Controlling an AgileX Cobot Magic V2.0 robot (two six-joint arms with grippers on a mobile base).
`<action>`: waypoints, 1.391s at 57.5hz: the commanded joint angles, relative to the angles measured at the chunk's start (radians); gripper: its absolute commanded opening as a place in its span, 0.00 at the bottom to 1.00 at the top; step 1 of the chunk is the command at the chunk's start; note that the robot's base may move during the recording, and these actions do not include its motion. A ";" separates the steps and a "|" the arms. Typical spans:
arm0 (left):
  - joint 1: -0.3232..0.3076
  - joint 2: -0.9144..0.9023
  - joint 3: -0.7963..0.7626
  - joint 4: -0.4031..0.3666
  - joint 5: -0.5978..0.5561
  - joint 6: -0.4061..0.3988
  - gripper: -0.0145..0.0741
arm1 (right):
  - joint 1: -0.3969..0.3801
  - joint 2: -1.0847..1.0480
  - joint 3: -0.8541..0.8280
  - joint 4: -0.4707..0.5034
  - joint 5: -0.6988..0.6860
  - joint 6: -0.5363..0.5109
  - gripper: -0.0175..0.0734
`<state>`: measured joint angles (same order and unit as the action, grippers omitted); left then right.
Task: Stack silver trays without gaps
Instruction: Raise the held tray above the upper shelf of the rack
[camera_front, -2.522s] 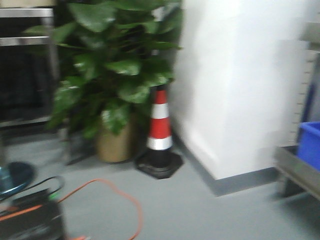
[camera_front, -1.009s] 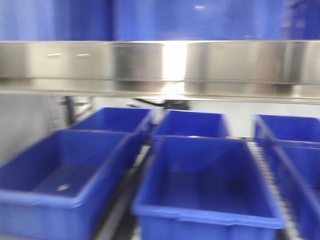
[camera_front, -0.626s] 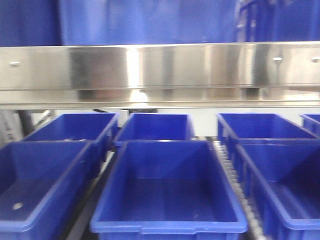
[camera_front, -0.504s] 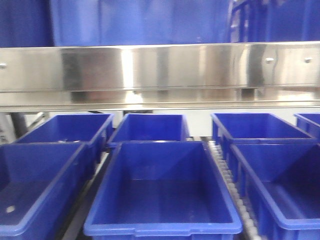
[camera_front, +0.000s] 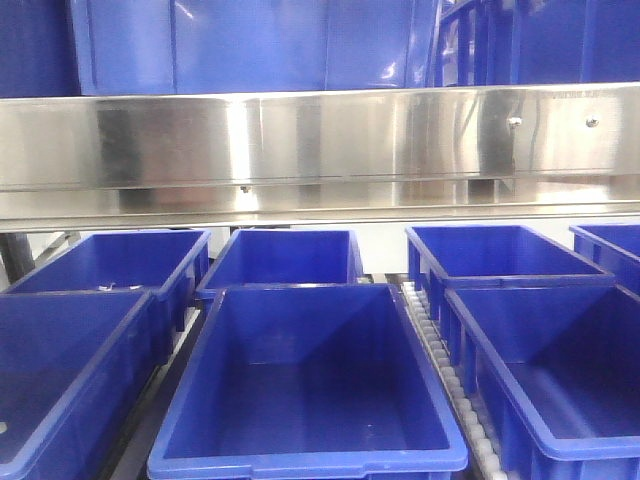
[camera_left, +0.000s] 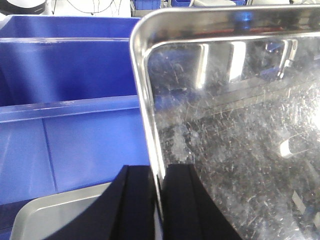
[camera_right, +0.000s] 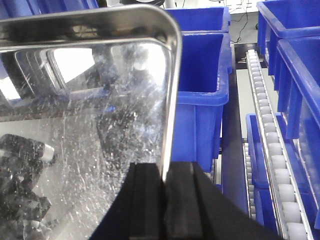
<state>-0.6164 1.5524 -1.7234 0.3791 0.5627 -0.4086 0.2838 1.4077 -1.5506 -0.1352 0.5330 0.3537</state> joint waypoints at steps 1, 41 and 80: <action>-0.005 -0.009 -0.007 -0.006 -0.058 0.004 0.18 | 0.007 -0.011 -0.011 0.004 -0.055 -0.011 0.11; -0.005 -0.009 0.000 0.020 -0.026 0.004 0.18 | 0.013 0.013 -0.011 0.044 -0.066 -0.011 0.11; 0.035 0.196 0.048 0.092 0.153 0.004 0.18 | 0.118 0.334 -0.011 0.044 -0.018 -0.011 0.11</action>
<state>-0.5619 1.7307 -1.6696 0.4943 0.8065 -0.4109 0.3736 1.7221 -1.5511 -0.1161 0.5950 0.3662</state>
